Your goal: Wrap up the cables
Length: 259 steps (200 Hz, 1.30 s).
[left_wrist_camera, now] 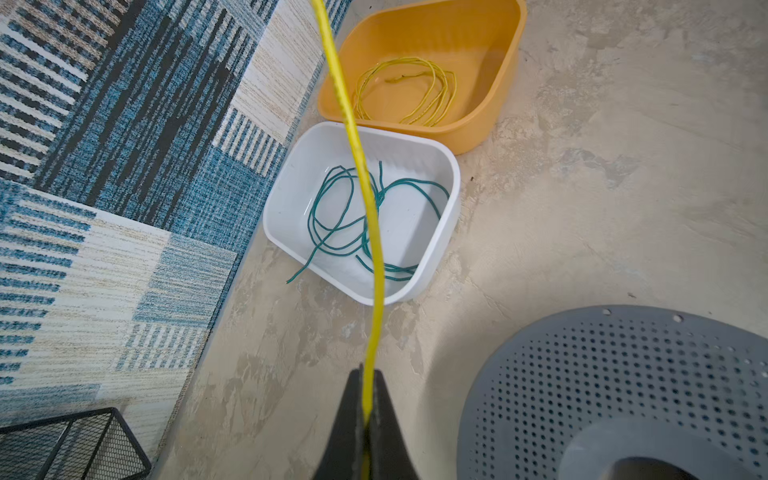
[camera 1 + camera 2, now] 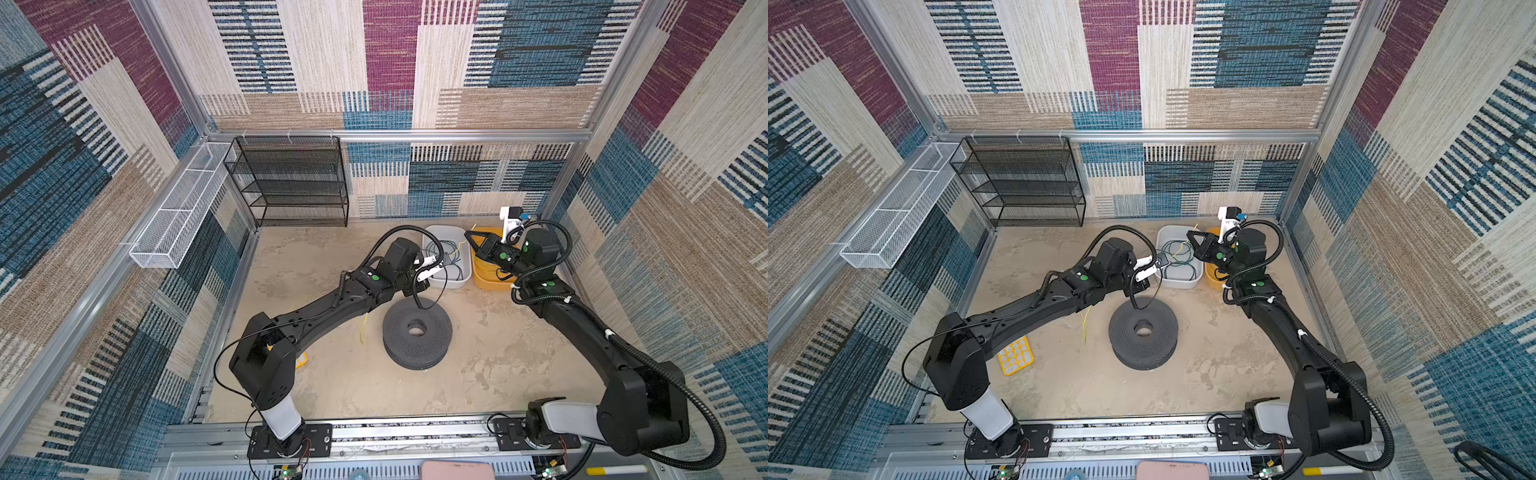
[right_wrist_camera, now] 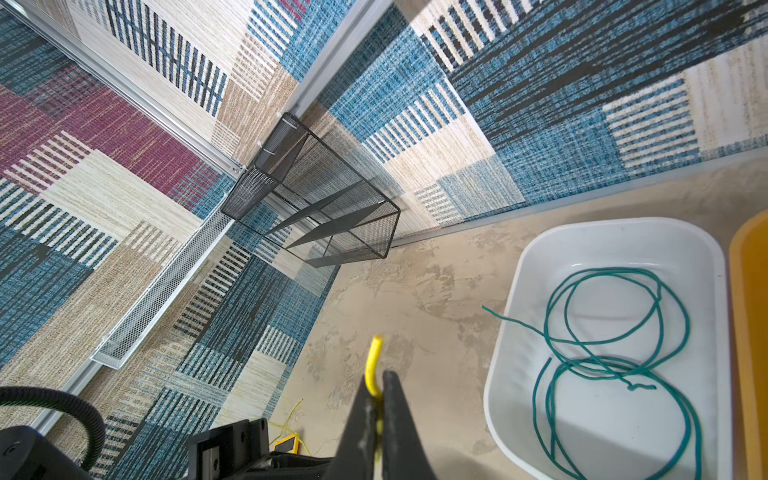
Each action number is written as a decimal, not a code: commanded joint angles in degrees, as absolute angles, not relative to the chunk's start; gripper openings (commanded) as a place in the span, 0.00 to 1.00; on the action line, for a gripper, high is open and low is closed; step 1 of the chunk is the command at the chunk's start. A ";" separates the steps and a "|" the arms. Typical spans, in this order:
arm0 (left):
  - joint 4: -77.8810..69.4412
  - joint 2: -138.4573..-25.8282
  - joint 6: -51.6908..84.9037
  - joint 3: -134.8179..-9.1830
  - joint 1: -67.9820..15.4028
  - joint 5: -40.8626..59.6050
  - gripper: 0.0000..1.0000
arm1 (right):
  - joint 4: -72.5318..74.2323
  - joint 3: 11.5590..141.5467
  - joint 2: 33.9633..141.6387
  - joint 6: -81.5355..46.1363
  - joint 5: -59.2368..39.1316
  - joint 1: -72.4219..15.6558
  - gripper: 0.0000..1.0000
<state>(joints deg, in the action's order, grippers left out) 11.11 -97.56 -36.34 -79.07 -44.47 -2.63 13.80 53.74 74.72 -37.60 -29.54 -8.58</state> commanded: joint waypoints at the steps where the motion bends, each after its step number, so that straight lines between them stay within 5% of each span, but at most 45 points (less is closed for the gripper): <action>1: 11.38 -97.34 -36.25 -79.45 -44.44 -2.53 0.00 | 15.81 54.58 74.44 -37.79 -29.09 -8.69 0.00; 147: 11.27 -95.62 -35.21 -72.11 -44.47 -5.03 0.00 | 13.45 61.34 72.54 -32.74 -12.86 -7.57 0.00; 259: 10.55 -93.14 -37.07 -69.35 -44.45 -6.14 0.00 | 16.51 58.95 68.21 -34.08 -13.09 -5.56 0.00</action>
<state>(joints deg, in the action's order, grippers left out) -4.05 -93.03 -36.14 -70.15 -44.95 -2.37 3.53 58.39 69.93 -34.44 -24.47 -7.51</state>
